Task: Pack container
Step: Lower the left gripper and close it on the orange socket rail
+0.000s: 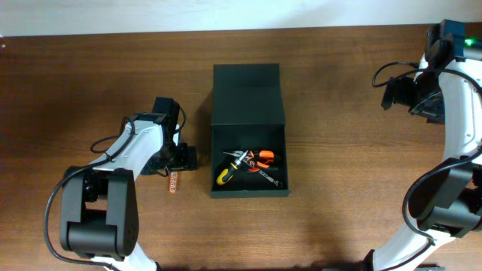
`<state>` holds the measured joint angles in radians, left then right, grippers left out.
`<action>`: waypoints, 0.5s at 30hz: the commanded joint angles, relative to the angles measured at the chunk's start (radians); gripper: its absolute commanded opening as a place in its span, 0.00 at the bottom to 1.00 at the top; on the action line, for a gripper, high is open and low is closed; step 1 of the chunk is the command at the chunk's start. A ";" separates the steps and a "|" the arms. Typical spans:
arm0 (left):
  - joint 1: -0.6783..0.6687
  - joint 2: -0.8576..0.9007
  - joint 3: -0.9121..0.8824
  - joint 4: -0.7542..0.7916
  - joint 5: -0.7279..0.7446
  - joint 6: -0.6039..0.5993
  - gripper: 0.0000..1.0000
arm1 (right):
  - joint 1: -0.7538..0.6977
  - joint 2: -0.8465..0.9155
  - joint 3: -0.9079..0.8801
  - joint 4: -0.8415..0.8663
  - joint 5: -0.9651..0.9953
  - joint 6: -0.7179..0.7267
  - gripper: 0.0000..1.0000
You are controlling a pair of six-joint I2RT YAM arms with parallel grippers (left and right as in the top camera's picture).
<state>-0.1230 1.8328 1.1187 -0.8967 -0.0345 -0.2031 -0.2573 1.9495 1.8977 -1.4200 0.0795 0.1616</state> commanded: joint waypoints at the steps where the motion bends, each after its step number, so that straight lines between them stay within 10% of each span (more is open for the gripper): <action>1: 0.003 0.015 -0.009 0.008 -0.013 -0.013 0.99 | 0.002 -0.010 -0.002 0.000 -0.005 0.012 0.99; 15: 0.003 0.017 -0.042 0.051 0.058 -0.005 0.99 | 0.002 -0.010 -0.002 0.000 -0.005 0.012 0.99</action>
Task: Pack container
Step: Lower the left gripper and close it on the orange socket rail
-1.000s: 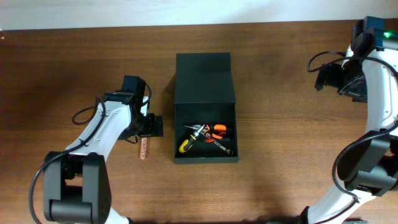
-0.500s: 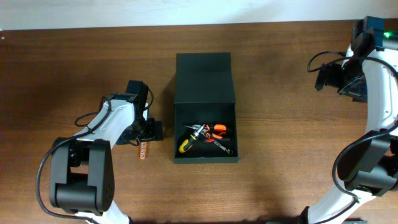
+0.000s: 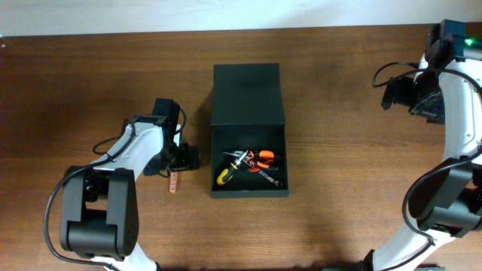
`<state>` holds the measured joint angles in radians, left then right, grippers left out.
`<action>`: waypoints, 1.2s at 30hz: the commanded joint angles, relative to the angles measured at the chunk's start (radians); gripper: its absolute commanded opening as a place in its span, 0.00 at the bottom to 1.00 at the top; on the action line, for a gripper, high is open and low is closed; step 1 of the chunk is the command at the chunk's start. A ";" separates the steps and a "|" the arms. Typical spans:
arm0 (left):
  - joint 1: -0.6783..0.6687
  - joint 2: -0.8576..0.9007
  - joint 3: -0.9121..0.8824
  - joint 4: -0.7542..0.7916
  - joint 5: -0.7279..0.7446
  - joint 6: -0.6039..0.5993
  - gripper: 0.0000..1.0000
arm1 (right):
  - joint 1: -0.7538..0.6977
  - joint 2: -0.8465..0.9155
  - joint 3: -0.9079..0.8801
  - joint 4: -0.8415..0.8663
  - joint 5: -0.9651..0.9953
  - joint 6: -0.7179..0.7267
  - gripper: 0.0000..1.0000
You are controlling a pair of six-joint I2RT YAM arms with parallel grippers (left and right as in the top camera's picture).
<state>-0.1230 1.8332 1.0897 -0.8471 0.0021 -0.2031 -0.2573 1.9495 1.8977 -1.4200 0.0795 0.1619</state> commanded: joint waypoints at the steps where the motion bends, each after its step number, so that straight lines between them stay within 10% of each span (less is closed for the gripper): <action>1: 0.003 0.017 -0.013 0.002 0.021 -0.005 0.99 | 0.002 -0.010 -0.002 0.000 -0.005 0.012 0.99; 33: 0.003 0.018 -0.036 0.013 0.017 -0.005 0.99 | 0.002 -0.010 -0.002 0.000 -0.005 0.012 0.99; 36: 0.003 0.018 -0.036 0.021 0.017 -0.005 0.78 | 0.002 -0.010 -0.002 0.000 -0.005 0.012 0.99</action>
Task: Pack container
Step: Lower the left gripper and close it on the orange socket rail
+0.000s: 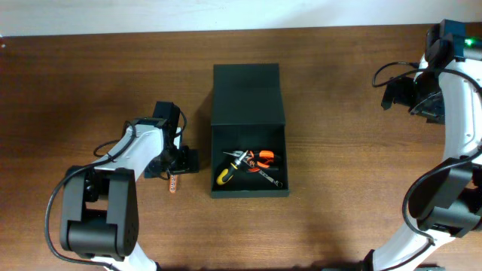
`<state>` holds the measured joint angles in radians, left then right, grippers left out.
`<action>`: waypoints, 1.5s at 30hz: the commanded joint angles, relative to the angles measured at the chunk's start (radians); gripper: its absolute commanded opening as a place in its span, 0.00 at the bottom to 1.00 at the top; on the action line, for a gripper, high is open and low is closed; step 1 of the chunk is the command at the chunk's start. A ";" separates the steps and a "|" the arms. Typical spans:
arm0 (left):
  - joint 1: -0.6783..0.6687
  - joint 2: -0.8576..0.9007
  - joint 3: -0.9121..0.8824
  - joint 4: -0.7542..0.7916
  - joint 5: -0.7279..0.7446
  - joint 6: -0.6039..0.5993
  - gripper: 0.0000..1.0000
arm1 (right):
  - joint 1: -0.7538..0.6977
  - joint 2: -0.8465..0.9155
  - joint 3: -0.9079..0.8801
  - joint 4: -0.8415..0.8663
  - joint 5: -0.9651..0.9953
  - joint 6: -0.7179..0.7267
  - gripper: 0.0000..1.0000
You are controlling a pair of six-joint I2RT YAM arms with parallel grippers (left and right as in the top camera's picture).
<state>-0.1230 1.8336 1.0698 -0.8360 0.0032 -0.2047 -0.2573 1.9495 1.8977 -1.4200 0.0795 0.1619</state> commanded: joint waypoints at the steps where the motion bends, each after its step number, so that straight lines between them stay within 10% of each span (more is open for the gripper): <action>1: 0.003 0.018 -0.016 0.011 0.016 -0.003 0.69 | 0.002 -0.010 -0.002 0.000 -0.005 0.012 0.99; 21: 0.003 0.018 -0.016 0.022 0.016 -0.004 0.20 | 0.002 -0.010 -0.002 0.000 -0.005 0.012 0.99; 35: 0.003 0.018 0.016 0.034 0.016 -0.003 0.11 | 0.002 -0.010 -0.002 0.000 -0.005 0.012 0.99; 45: -0.002 0.018 0.377 -0.158 0.017 0.137 0.11 | 0.002 -0.010 -0.002 0.000 -0.005 0.012 0.99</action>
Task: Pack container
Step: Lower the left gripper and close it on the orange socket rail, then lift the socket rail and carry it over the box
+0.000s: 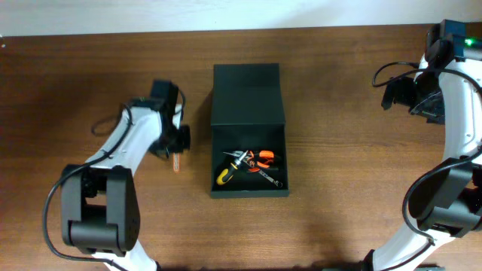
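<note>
A black box (217, 162) stands open at mid-table, its lid (247, 94) folded back on the far side. Inside lie orange-handled pliers (262, 157), a yellow-handled screwdriver (224, 177) and a small metal wrench (273, 179). My left gripper (178, 149) is just left of the box, shut on a small orange tool (176, 162) that points toward the near edge. At the far right my right gripper (392, 95) is away from everything; its fingers are too dark to read.
Brown wooden table (331, 211) all around the box. The left arm's base (94, 218) sits at the near left, the right arm's base (444, 207) at the near right. Cables loop beside both arms.
My left gripper has moved toward the far side of the table, and the small orange tool has gone with it from its spot on the table. The right arm is unchanged.
The orange tool lay on the table left of the box with my left gripper just beyond it. Over the following moments the gripper settled onto its far end. Now the tool sits farther back, carried in the gripper. The box contents and right arm stayed as they were.
</note>
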`<state>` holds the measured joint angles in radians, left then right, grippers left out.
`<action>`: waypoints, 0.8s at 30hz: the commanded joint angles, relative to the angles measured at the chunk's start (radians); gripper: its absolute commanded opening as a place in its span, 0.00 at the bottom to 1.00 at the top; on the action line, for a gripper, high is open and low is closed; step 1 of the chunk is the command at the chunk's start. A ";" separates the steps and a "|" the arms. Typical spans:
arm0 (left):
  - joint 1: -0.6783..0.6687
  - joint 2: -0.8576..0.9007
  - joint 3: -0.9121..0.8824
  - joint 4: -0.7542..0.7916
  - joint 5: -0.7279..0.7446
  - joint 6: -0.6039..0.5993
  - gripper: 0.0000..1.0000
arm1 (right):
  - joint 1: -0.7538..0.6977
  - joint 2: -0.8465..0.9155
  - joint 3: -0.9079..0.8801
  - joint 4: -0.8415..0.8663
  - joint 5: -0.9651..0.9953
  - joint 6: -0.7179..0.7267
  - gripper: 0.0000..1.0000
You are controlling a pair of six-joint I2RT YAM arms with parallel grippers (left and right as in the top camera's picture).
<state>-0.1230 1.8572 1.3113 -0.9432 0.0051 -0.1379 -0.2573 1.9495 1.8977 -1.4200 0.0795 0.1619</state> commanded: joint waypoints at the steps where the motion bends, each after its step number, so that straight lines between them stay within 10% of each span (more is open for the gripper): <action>1: -0.008 -0.006 0.182 -0.090 0.016 0.081 0.11 | 0.002 -0.010 -0.002 0.000 -0.005 0.012 0.99; 24: -0.501 -0.004 0.503 -0.317 0.018 0.294 0.10 | 0.002 -0.010 -0.002 0.000 -0.005 0.012 0.99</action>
<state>-0.6117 1.8572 1.7962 -1.2583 0.0200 0.1116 -0.2573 1.9495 1.8977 -1.4200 0.0795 0.1619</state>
